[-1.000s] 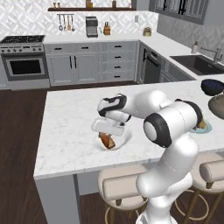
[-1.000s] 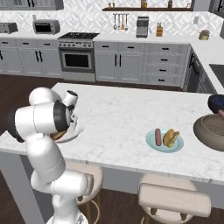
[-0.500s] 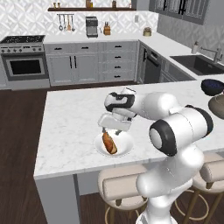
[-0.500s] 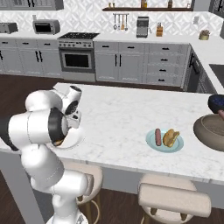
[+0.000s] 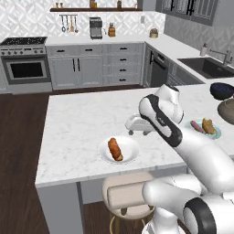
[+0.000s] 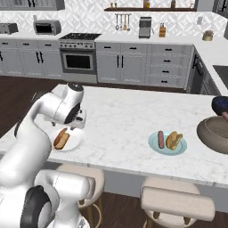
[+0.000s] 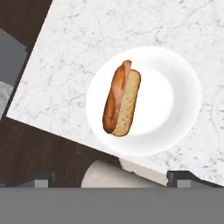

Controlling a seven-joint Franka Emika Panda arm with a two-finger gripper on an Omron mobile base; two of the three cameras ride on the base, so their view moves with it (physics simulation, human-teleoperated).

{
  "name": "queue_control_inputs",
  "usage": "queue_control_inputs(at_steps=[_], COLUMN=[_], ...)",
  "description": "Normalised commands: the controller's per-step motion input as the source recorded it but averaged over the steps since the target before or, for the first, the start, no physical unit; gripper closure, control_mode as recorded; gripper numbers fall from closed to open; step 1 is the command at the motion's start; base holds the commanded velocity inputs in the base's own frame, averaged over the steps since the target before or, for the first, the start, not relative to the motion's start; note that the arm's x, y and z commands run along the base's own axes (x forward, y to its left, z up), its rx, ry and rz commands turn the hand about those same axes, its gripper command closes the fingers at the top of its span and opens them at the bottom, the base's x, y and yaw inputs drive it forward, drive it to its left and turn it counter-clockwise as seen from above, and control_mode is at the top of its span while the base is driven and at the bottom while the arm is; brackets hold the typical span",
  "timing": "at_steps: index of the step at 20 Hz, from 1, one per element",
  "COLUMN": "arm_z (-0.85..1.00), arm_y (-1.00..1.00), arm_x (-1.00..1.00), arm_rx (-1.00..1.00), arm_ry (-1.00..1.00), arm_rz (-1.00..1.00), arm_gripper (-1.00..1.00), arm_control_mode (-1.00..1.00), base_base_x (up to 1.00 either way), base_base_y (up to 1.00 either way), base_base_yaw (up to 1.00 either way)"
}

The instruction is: Place one bun and one sausage from the bowl on each plate.

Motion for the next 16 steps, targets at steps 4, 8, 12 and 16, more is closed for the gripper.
queue_control_inputs(at_steps=[4,8,12,16], arm_z=[0.88,0.55,0.07,0.0], arm_y=[-0.16,-0.1,-0.32,-0.09], arm_x=[-1.0,-1.0,-1.0,-0.25], arm_rx=[-0.12,-0.18,-0.2,-0.02], arm_ry=[-0.01,0.03,0.08,0.0], arm_rz=[0.0,0.0,-0.01,0.0], arm_gripper=[-1.0,-1.0,-1.0,-1.0], arm_control_mode=[-1.0,-1.0,-1.0,1.0], base_base_x=[0.0,0.0,0.0,-0.72], base_base_y=[0.0,0.0,0.0,-0.68], base_base_yaw=[0.0,0.0,0.0,-0.03])
